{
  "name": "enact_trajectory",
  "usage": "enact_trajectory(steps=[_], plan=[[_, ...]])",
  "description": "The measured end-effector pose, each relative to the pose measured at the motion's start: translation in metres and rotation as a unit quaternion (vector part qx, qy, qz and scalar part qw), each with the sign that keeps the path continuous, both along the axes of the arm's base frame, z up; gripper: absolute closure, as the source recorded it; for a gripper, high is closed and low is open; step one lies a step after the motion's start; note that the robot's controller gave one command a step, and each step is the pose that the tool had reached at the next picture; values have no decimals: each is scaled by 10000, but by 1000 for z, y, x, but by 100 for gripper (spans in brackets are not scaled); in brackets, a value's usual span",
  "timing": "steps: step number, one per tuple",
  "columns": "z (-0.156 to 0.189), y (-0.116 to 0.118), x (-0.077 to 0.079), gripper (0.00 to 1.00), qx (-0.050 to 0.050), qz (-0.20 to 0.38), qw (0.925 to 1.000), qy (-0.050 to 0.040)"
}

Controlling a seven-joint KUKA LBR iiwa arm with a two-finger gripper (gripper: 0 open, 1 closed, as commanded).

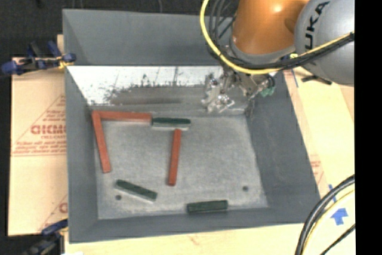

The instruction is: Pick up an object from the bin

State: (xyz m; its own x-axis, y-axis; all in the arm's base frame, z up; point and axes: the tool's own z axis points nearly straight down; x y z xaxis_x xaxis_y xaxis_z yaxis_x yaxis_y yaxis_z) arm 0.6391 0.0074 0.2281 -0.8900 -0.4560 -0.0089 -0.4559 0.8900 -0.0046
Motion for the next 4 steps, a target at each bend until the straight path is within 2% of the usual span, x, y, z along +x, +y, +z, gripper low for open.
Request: enact_trajectory(steps=[1,2,3,4], plan=[[-3,0,-1,100,6,-5,10000,22],[-75,31,-18,0,11,-122,9999,30],[-75,31,-18,0,11,-123,9999,26],[-87,24,-23,0,3,224,9997,6]])
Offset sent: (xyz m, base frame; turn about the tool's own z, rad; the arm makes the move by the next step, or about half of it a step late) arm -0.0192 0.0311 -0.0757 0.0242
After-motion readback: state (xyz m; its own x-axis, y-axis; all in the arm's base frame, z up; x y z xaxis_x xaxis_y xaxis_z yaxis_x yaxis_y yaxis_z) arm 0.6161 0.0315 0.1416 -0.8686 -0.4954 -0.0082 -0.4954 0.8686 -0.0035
